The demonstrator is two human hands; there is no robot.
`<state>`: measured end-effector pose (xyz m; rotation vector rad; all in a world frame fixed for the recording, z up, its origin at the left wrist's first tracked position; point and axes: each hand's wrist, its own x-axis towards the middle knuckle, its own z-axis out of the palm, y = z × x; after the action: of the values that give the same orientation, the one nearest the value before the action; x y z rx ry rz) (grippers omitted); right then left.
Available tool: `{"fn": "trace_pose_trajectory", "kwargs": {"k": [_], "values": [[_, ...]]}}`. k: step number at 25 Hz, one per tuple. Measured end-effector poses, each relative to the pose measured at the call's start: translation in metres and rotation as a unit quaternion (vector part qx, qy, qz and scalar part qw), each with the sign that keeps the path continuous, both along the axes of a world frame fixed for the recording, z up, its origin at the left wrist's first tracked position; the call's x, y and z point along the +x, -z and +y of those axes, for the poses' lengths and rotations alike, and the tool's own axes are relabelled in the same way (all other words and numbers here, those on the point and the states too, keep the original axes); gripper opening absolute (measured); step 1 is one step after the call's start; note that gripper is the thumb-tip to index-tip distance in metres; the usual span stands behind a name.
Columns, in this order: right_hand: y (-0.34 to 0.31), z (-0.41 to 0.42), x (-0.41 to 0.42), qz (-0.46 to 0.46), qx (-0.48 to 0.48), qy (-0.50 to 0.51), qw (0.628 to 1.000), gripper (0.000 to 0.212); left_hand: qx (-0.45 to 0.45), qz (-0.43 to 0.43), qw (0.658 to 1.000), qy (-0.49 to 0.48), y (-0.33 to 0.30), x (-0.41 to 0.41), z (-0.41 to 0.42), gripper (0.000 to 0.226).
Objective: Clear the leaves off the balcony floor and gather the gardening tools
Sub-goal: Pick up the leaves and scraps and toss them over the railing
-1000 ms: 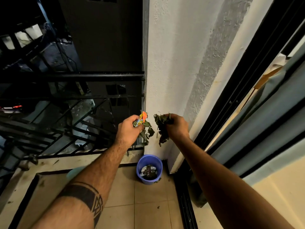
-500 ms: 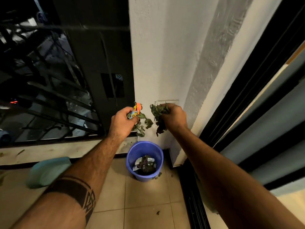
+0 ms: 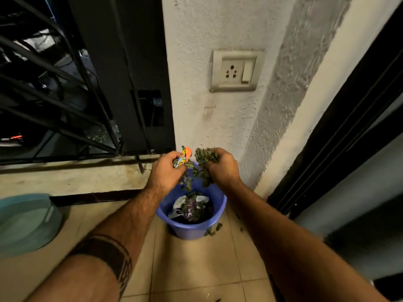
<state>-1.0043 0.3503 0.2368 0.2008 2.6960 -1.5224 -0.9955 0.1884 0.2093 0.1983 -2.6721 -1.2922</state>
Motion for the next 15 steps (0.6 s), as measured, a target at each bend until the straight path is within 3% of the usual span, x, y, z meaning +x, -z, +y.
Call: {"fn": "trace_pose_trajectory", "kwargs": {"k": [7, 9, 11, 12, 15], "values": [[0.06, -0.007, 0.004, -0.02, 0.046, -0.034, 0.998, 0.032, -0.041, -0.051, 0.998, -0.002, 0.061, -0.002, -0.004, 0.031], [0.064, -0.008, -0.002, -0.05, 0.098, -0.089, 0.99, 0.047, -0.056, -0.135, 0.987, 0.061, 0.061, -0.005, -0.007, 0.061], [0.064, -0.008, -0.009, -0.099, 0.131, -0.14, 0.977, 0.079, -0.084, -0.223, 0.962, 0.132, 0.055, -0.008, -0.007, 0.101], [0.062, -0.008, -0.012, -0.111, 0.137, -0.145, 0.974, 0.086, -0.102, -0.233, 0.956, 0.143, 0.05, -0.012, -0.007, 0.107], [0.058, -0.008, -0.021, -0.098, 0.136, -0.113, 0.979, 0.075, -0.147, -0.201, 0.961, 0.122, 0.041, -0.022, -0.01, 0.095]]}}
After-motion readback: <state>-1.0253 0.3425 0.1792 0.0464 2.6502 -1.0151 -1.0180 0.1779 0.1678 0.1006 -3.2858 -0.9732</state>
